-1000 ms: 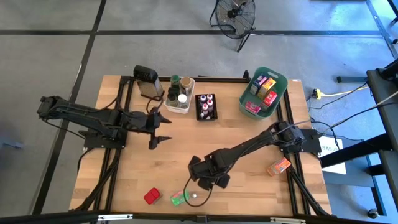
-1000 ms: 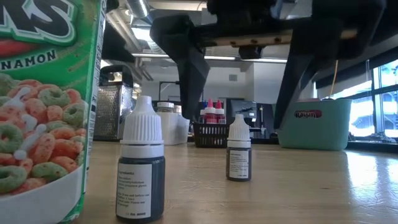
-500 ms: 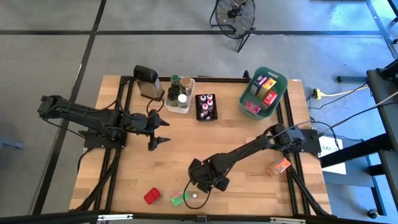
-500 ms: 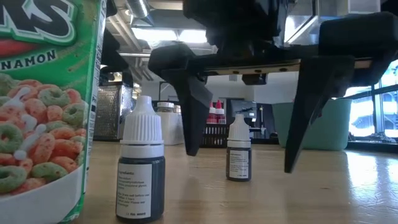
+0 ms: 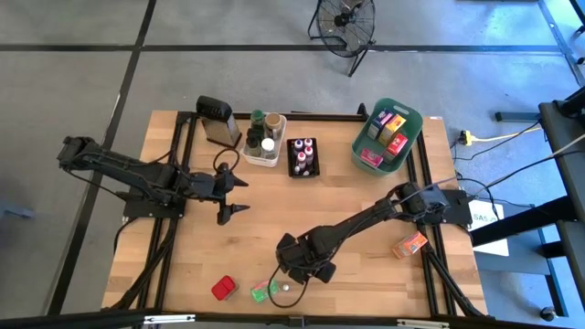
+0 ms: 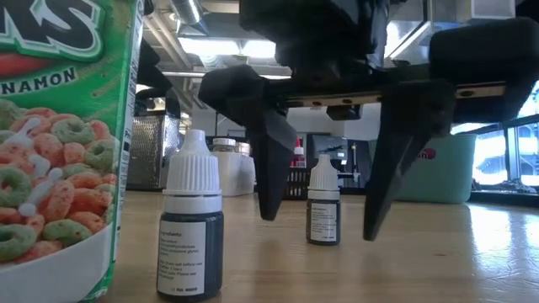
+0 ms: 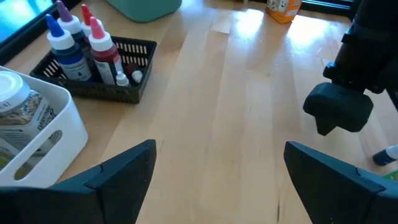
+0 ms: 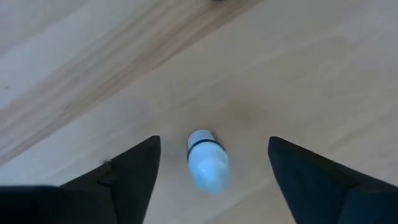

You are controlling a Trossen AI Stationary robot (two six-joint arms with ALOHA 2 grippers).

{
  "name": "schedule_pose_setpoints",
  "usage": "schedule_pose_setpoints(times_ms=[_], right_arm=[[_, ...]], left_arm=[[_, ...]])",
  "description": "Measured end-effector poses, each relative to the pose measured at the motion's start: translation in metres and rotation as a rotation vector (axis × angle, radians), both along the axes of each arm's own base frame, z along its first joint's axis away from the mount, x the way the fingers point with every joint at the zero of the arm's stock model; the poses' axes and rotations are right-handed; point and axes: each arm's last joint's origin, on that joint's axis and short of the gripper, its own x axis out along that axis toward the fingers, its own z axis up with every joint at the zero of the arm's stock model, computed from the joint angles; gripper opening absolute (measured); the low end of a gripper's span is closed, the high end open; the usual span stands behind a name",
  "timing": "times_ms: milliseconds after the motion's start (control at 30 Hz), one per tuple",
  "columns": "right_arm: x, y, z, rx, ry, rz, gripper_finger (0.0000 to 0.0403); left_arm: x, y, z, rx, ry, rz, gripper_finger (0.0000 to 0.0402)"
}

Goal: Pick & Place Kitchen Items
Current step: Put the small green food coloring bottle into the black bin

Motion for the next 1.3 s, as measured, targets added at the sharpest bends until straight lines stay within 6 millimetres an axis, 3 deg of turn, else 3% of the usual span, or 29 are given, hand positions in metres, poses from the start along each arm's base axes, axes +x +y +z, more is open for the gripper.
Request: schedule_pose_setpoints(times_ms=[967,1133,1300], right_arm=[[0.0,0.0,-0.004,0.011,0.027,-0.084,0.0082],[-0.003,-0.002,0.006,-0.016,0.085,-0.095,0.0073],[-0.002,-0.01,0.03,-0.045,0.157,-0.152,0.0071]], left_arm=[[0.0,0.0,-0.001,0.013,0.007,-0.002,0.0349],[0.0,0.0,0.0,0.013,0.007,-0.002,0.0349],[0.0,0.0,0.0,0.013,0.007,-0.002,0.0349]])
